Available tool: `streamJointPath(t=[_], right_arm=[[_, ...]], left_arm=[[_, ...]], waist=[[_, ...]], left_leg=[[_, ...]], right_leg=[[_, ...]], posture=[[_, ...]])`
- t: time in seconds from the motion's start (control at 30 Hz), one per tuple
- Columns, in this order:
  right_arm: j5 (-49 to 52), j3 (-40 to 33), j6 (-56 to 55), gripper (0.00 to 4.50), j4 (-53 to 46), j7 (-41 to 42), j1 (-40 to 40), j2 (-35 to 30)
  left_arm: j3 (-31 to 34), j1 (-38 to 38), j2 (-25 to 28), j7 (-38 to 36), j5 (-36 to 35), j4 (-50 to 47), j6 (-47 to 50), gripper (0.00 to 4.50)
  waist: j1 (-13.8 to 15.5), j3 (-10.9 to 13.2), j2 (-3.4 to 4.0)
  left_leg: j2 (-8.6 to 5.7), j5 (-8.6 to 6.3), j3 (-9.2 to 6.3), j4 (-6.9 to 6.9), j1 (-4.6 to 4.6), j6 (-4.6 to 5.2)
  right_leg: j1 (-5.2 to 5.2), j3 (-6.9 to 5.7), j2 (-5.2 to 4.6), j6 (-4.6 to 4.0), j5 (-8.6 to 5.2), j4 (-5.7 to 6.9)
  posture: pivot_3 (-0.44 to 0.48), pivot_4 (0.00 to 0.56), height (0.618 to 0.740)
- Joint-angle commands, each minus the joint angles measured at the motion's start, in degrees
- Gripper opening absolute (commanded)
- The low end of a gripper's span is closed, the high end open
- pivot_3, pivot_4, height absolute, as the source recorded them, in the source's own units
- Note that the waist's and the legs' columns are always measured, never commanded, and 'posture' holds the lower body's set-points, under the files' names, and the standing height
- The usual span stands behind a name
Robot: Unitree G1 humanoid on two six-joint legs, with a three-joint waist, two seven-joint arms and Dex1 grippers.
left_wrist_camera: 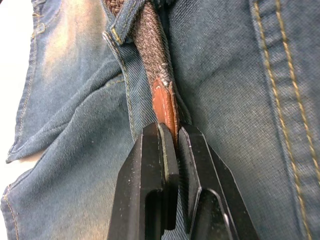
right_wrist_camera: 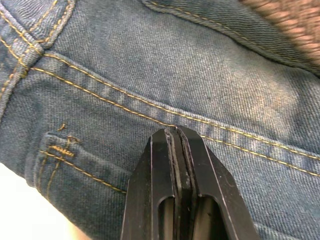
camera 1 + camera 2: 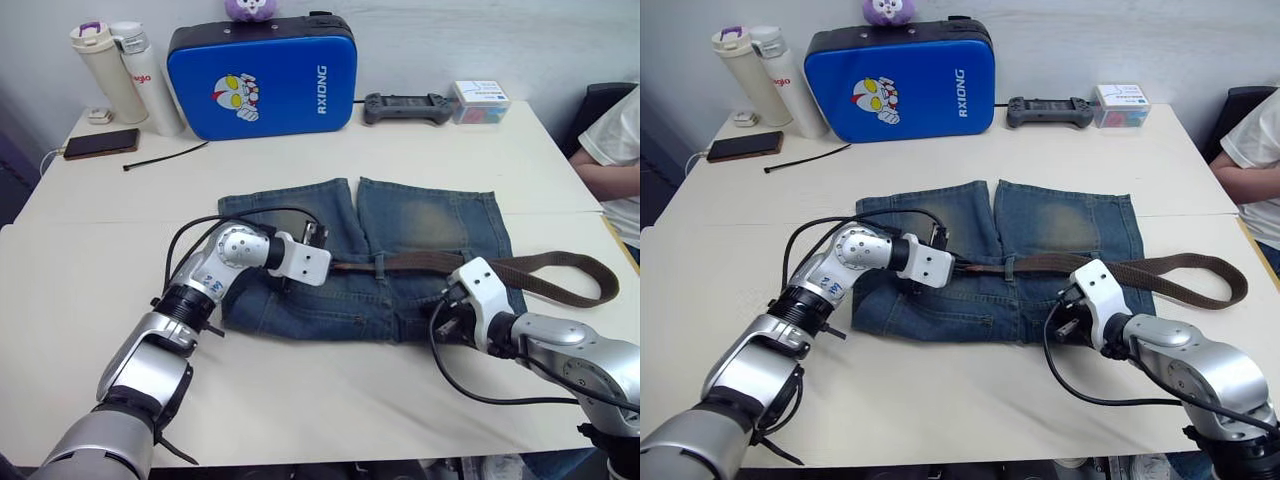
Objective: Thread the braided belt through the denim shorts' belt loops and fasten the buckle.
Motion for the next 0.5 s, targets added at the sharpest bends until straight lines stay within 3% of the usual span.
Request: streamJointPath(t=[0.03,0.3,0.5], right_arm=[[-2.61,0.52,0.65,0.00,2.18,0.16,0.82,-0.44],[-5.33,2.96,-0.80,0.00,5.97,3.16,-1.98,-1.52],[-6.92,4.65,-1.41,0.00,7.55,5.34,-3.91,-1.49]], left_arm=[[3.72,0.56,3.64,-2.60,-4.02,-7.06,3.67,0.07],[7.05,5.54,12.52,-4.61,-4.81,-13.59,7.95,0.07],[8.04,8.04,15.00,-4.20,-4.19,-15.02,11.24,0.07]], waist=[[-0.05,0.00,0.00],[-0.33,-0.01,0.01],[-0.23,-0.14,-0.21]], left_leg=[[0.01,0.00,-0.01,0.00,0.00,0.00],[0.00,0.00,0.01,0.00,0.05,-0.01],[0.01,0.01,0.00,-0.02,0.07,-0.01]], right_leg=[[0.00,0.00,0.00,0.00,0.00,-0.01],[0.02,0.03,0.00,0.00,0.00,0.00],[0.04,0.02,0.00,-0.01,0.00,0.00]], posture=[[0.000,0.150,0.740],[0.000,0.150,0.740],[0.000,0.150,0.740]])
